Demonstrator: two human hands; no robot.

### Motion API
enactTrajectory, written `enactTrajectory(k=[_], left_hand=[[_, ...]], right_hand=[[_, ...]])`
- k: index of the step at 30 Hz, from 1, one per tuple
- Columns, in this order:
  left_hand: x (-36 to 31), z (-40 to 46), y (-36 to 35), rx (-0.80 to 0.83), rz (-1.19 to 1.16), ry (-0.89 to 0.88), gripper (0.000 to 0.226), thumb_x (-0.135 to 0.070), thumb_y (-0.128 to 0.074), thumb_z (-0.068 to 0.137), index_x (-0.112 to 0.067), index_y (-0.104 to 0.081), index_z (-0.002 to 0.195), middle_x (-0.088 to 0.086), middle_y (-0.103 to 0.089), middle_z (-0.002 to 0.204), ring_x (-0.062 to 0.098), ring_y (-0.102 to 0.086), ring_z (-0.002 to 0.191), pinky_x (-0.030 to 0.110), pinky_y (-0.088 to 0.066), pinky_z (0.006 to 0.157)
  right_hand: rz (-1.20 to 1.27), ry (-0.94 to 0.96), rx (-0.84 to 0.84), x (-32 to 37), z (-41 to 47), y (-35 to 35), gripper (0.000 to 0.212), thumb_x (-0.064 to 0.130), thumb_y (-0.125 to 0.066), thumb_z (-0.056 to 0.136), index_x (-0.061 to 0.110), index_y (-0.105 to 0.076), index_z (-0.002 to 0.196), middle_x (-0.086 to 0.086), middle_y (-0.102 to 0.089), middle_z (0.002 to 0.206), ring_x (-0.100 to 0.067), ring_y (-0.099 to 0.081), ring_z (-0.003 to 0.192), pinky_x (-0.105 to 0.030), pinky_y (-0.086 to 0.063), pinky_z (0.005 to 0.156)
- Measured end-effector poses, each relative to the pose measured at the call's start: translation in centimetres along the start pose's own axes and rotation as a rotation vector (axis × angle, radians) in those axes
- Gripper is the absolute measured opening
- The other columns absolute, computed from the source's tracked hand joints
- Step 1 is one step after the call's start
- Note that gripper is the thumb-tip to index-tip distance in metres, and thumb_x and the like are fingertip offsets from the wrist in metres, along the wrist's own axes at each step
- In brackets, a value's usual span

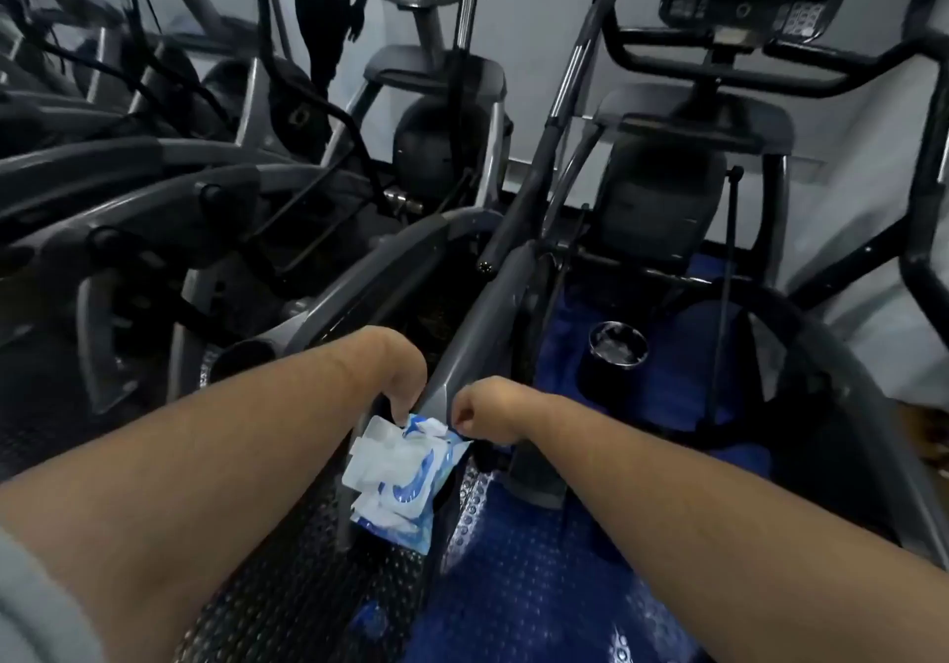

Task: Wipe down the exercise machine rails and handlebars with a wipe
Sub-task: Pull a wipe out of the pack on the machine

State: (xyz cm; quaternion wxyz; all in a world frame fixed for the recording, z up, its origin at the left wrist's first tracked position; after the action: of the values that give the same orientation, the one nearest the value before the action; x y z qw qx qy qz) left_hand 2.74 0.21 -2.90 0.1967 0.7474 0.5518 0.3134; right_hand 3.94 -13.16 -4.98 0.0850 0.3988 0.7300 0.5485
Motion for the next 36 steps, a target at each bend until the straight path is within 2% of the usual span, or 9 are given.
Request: enactTrajectory(k=[5, 7, 10, 15, 19, 23, 27, 33, 36], left_hand=[[-0.3, 1.4, -2.1, 0.064, 0.017, 0.004, 0.027, -0.043, -0.07, 0.086, -0.018, -0.063, 0.093, -0.001, -0.062, 0.089, 0.024, -0.063, 0.098, 0.039, -0.049, 0.094], [-0.6, 1.3, -2.2, 0.087, -0.026, 0.002, 0.032, -0.042, -0.069, 0.086, -0.015, -0.067, 0.103, 0.0, -0.064, 0.083, 0.021, -0.063, 0.084, 0.033, -0.05, 0.085], [-0.7, 0.9, -1.9, 0.119, -0.097, 0.011, 0.037, -0.037, -0.068, 0.09, -0.009, -0.068, 0.114, 0.006, -0.071, 0.099, 0.017, -0.06, 0.07, 0.026, -0.047, 0.063], [-0.2, 2.3, -2.3, 0.101, -0.217, -0.006, 0.016, -0.02, -0.064, 0.092, -0.011, -0.066, 0.079, 0.001, -0.063, 0.068, 0.013, -0.06, 0.059, 0.028, -0.052, 0.066], [0.0, 2.2, -2.4, 0.118, -0.297, -0.062, 0.017, -0.017, -0.063, 0.091, -0.007, -0.069, 0.104, 0.005, -0.066, 0.08, 0.016, -0.063, 0.069, 0.03, -0.055, 0.072], [0.2, 1.4, -2.3, 0.19, -0.414, -0.08, 0.037, -0.01, -0.054, 0.093, -0.02, -0.058, 0.128, 0.001, -0.061, 0.115, 0.022, -0.06, 0.114, 0.03, -0.053, 0.078], [0.6, 1.0, -3.0, 0.335, -0.562, -0.061, 0.077, -0.007, -0.061, 0.077, -0.043, -0.038, 0.14, 0.004, -0.034, 0.152, 0.03, -0.031, 0.14, 0.057, -0.045, 0.098], [-0.9, 0.6, -3.4, 0.35, -0.452, -0.125, 0.099, -0.01, -0.083, 0.076, -0.047, -0.025, 0.147, 0.003, -0.03, 0.155, 0.038, -0.034, 0.139, 0.046, -0.053, 0.093], [-1.2, 1.1, -3.9, 0.362, -0.472, -0.134, 0.11, -0.015, -0.09, 0.066, -0.054, -0.024, 0.145, 0.004, -0.033, 0.154, 0.038, -0.046, 0.13, 0.047, -0.055, 0.093]], right_hand=[[0.003, 0.072, 0.073, 2.0, 1.2, -2.6, 0.024, 0.026, -0.06, 0.099, 0.021, -0.071, 0.119, 0.002, -0.066, 0.122, -0.019, -0.061, 0.109, -0.029, -0.047, 0.086], [0.044, 0.087, 0.045, 2.3, 1.6, -3.3, 0.023, 0.026, -0.061, 0.098, 0.021, -0.072, 0.118, 0.001, -0.065, 0.119, -0.019, -0.061, 0.104, -0.031, -0.047, 0.084], [0.102, 0.05, -0.015, 2.5, 1.8, -4.3, 0.026, 0.035, -0.068, 0.093, 0.025, -0.071, 0.118, 0.003, -0.066, 0.118, -0.02, -0.061, 0.104, -0.039, -0.052, 0.089], [0.084, 0.032, -0.134, 3.3, 1.9, -5.0, 0.026, 0.045, -0.071, 0.088, 0.03, -0.07, 0.109, 0.007, -0.066, 0.11, -0.019, -0.06, 0.102, -0.04, -0.05, 0.087], [0.143, 0.011, -0.188, 3.5, 1.9, -5.8, 0.016, 0.035, -0.068, 0.092, 0.03, -0.073, 0.107, 0.008, -0.067, 0.111, -0.019, -0.06, 0.106, -0.04, -0.048, 0.095], [0.317, -0.019, -0.145, 2.8, 1.6, -5.7, 0.022, 0.028, -0.063, 0.098, 0.022, -0.074, 0.116, 0.007, -0.07, 0.12, -0.015, -0.062, 0.11, -0.034, -0.05, 0.096], [0.462, -0.1, -0.193, 1.7, 1.0, -5.7, 0.019, 0.034, -0.061, 0.099, 0.022, -0.074, 0.108, 0.006, -0.067, 0.097, -0.013, -0.06, 0.084, -0.031, -0.052, 0.079], [0.565, -0.154, -0.275, 1.6, 0.4, -5.7, 0.014, 0.028, -0.062, 0.094, 0.023, -0.075, 0.092, 0.003, -0.071, 0.095, -0.017, -0.068, 0.084, -0.034, -0.058, 0.078], [0.656, -0.228, -0.334, 0.8, 0.3, -6.0, 0.017, 0.025, -0.06, 0.089, 0.029, -0.071, 0.077, 0.005, -0.071, 0.079, -0.014, -0.065, 0.069, -0.036, -0.059, 0.07]])
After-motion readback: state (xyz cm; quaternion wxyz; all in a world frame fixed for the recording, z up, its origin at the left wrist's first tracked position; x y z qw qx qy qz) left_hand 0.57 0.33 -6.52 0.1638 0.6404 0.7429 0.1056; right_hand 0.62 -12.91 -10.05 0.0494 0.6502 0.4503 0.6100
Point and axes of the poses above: each hand's wrist, its own z-axis towards the middle knuckle, its own y-axis out of the back of the hand, x = y × z, the point moved 4 cm from there along z, towards the middle knuckle
